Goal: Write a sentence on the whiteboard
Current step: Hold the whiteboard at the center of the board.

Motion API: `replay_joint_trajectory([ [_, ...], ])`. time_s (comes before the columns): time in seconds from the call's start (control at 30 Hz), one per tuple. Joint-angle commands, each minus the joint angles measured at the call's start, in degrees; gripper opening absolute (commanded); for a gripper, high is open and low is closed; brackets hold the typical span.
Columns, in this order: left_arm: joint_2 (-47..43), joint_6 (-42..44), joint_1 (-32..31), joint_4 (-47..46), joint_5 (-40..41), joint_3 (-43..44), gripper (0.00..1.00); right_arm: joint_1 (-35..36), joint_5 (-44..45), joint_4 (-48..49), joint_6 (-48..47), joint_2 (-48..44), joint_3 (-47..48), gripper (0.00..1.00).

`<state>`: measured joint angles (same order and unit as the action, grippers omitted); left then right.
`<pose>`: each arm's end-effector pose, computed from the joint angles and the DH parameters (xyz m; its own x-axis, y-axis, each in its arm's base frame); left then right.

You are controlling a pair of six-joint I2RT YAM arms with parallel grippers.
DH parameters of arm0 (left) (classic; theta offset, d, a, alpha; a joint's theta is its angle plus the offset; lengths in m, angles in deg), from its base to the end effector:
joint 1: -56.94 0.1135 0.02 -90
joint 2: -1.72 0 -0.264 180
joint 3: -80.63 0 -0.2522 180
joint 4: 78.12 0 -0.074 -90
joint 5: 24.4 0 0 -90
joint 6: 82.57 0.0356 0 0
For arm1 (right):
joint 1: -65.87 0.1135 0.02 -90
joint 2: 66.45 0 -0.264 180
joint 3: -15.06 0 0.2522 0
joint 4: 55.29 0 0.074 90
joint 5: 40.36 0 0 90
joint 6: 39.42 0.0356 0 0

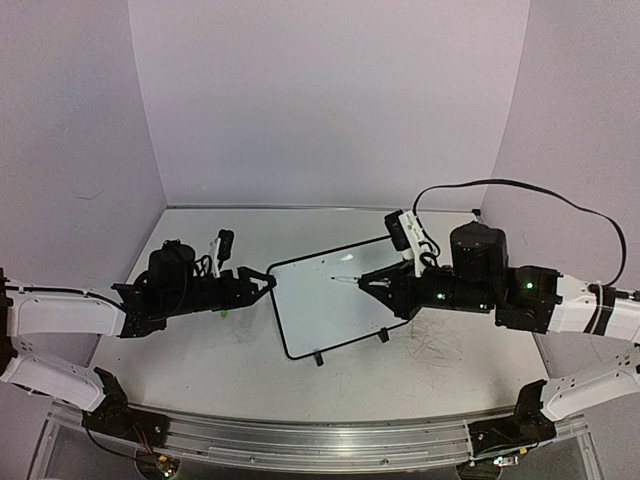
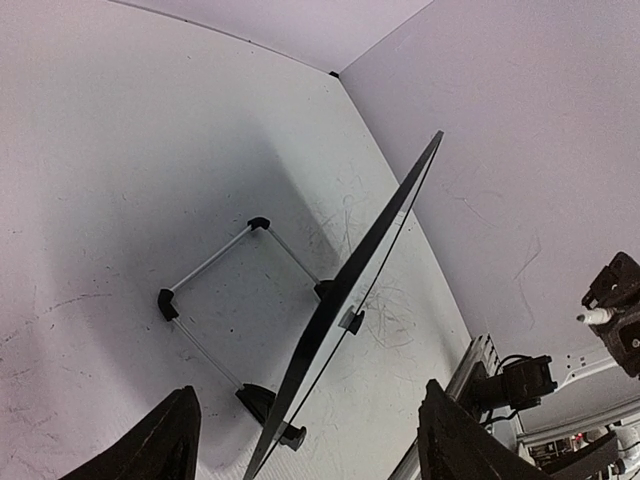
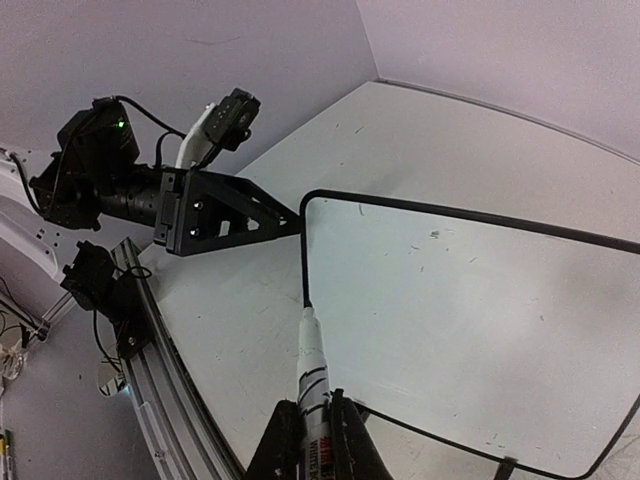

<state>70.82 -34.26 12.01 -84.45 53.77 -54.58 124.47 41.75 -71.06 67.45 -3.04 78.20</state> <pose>0.1783 -0.1882 0.2227 -0.7148 -0.2065 -0.6682 0.4739 0.5596 -0.6799 0.1308 0.2236 0.3182 -0.4031 -0.1086 -0.9087 -0.8331 0.4545 0.3152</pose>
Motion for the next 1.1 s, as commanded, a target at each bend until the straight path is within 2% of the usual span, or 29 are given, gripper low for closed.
replay_joint_trajectory([
  [0.0,-0.85,1.12,0.28,-3.07,-0.55,-0.28,0.77,2.96,2.93,2.99,0.49,2.96,3.22,0.0],
  [0.47,0.6,2.84,0.37,-7.8,-3.07,-0.97,0.67,9.15,10.93,3.98,1.45,9.62,5.86,0.0],
  [1.07,2.76,4.34,1.21,-10.16,-5.33,-0.93,0.47,9.43,14.04,6.24,1.42,10.24,5.64,0.0],
])
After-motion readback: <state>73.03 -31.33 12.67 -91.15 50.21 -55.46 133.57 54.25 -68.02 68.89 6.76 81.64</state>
